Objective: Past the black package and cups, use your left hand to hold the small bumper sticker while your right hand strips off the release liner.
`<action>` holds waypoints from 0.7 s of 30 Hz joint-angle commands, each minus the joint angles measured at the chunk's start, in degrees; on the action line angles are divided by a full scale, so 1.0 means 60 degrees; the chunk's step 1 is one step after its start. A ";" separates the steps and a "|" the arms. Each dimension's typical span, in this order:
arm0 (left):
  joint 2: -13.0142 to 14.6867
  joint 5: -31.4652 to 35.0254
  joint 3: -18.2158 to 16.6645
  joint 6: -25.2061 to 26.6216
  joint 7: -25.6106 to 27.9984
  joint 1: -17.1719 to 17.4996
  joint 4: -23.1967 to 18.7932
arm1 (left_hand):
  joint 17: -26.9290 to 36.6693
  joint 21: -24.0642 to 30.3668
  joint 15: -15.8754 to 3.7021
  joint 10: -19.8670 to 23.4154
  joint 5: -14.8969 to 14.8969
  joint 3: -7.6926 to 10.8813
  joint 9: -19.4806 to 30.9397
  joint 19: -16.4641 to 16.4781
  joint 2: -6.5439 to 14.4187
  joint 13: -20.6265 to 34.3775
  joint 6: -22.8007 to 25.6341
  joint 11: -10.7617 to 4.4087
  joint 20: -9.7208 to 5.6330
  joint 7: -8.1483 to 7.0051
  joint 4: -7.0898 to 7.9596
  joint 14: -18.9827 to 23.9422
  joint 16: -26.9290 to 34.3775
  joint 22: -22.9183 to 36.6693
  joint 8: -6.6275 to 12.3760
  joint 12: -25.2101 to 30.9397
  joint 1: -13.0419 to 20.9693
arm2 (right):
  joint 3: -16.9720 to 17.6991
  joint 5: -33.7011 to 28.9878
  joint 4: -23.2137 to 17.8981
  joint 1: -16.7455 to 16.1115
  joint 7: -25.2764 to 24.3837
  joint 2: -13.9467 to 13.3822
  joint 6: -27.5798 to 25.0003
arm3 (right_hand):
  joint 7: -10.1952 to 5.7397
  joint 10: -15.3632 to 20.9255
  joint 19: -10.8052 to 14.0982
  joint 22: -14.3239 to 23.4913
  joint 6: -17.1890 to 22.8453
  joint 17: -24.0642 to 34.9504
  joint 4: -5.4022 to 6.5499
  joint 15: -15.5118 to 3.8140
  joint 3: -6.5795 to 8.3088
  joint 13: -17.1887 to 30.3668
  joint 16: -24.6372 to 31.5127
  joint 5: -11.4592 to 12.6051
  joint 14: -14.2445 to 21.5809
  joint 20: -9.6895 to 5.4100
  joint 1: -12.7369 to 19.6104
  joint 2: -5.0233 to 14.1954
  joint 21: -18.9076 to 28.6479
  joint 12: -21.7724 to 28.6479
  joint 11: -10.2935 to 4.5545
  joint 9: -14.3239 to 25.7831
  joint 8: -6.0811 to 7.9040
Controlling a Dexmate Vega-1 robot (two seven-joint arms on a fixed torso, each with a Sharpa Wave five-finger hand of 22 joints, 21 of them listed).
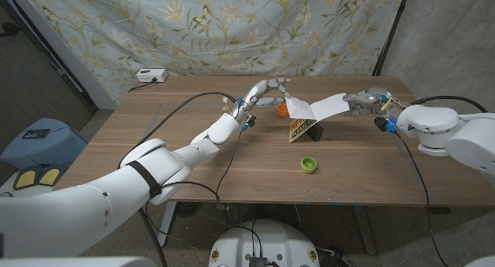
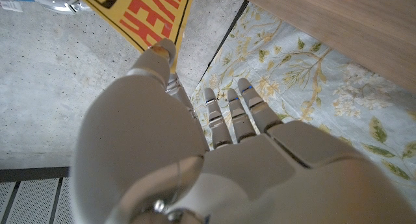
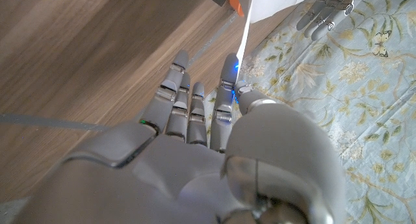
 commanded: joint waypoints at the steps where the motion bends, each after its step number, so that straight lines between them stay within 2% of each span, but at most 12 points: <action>1: -0.0009 -0.0082 -0.0057 0.0113 -0.0128 -0.0013 0.0009 | 0.0022 0.0004 -0.0016 0.0004 0.0007 0.0101 0.0032 -0.0031 0.0049 0.0045 -0.0023 -0.0075 -0.0005 0.0075 0.0011 0.0016 -0.0009 0.0031 0.0060 -0.0003 -0.0003 | 0.0237 -0.0102 -0.0056 -0.0109 -0.0053 0.0124 -0.0174 | -0.0005 0.0007 0.0011 0.0029 -0.0078 0.0047 0.0012 -0.0073 0.0062 0.0036 0.0008 0.0059 0.0017 -0.0038 -0.0017 -0.0010 0.0066 -0.0019 -0.0053 0.0032 0.0057; 13: -0.0003 -0.0106 -0.0075 0.0185 -0.0152 -0.0006 0.0013 | 0.0019 0.0006 -0.0022 0.0009 0.0003 0.0107 0.0036 -0.0033 0.0034 0.0046 -0.0013 -0.0089 -0.0004 0.0055 0.0008 0.0025 -0.0005 0.0030 0.0068 -0.0001 -0.0014 | 0.0580 -0.0230 -0.0111 -0.0304 0.0061 0.0238 -0.0303 | -0.0018 0.0000 -0.0002 0.0029 -0.0112 0.0065 0.0052 -0.0081 0.0110 0.0045 -0.0009 0.0070 0.0017 -0.0056 -0.0042 -0.0012 0.0069 -0.0026 -0.0058 0.0060 0.0094; 21: 0.0169 0.0017 -0.0091 -0.0108 -0.0012 0.0044 -0.0026 | 0.0020 0.0005 -0.0029 -0.0004 0.0003 0.0116 0.0022 -0.0041 0.0036 0.0047 -0.0023 -0.0076 -0.0001 0.0061 0.0012 0.0016 -0.0006 0.0030 0.0056 -0.0007 -0.0023 | 0.0732 -0.0365 -0.0105 -0.0382 0.0220 0.0280 -0.0345 | -0.0010 0.0009 0.0000 0.0030 -0.0117 0.0087 0.0066 -0.0085 0.0139 0.0051 -0.0008 0.0074 0.0026 -0.0038 -0.0044 -0.0011 0.0075 -0.0025 -0.0050 0.0078 0.0128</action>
